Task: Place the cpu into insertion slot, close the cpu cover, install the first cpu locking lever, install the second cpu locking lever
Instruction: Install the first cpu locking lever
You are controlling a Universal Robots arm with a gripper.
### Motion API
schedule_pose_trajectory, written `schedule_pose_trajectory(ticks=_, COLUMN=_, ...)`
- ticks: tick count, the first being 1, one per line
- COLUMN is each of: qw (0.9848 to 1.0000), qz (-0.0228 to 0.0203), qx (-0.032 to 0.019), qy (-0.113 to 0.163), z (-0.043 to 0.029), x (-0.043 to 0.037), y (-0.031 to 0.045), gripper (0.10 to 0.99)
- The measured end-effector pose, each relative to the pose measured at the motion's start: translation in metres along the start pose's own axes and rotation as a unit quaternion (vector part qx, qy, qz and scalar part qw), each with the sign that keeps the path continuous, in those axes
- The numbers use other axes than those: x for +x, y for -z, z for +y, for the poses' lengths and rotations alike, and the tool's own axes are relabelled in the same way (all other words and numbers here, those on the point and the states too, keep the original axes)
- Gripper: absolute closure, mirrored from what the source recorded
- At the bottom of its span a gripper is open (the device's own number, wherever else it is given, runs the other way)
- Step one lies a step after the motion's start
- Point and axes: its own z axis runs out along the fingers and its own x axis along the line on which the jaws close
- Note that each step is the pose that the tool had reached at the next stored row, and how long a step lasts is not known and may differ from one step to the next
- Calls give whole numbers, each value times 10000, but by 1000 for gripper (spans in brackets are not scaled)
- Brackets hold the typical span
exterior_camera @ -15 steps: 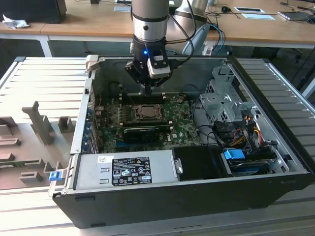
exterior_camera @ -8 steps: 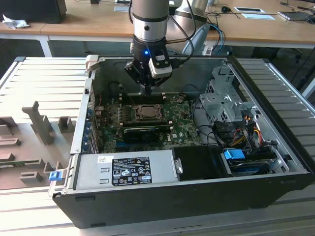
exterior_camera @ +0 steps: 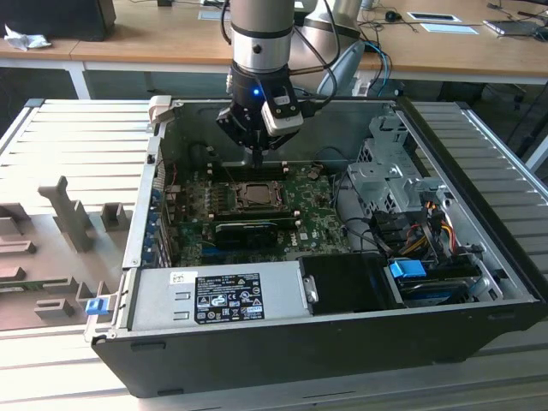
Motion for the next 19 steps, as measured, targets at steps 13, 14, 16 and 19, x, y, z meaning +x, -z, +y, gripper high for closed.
schedule_pose_trajectory(ticks=13, qw=9983, qz=25, qx=-5, qy=579, z=0, x=0, y=0, gripper=980)
schedule_pose_trajectory(ticks=14, qw=9981, qz=27, qx=-5, qy=616, z=0, x=0, y=0, gripper=980)
schedule_pose_trajectory(ticks=16, qw=9976, qz=30, qx=-6, qy=690, z=0, x=0, y=0, gripper=980)
schedule_pose_trajectory(ticks=19, qw=9965, qz=36, qx=-7, qy=830, z=0, x=0, y=0, gripper=980)
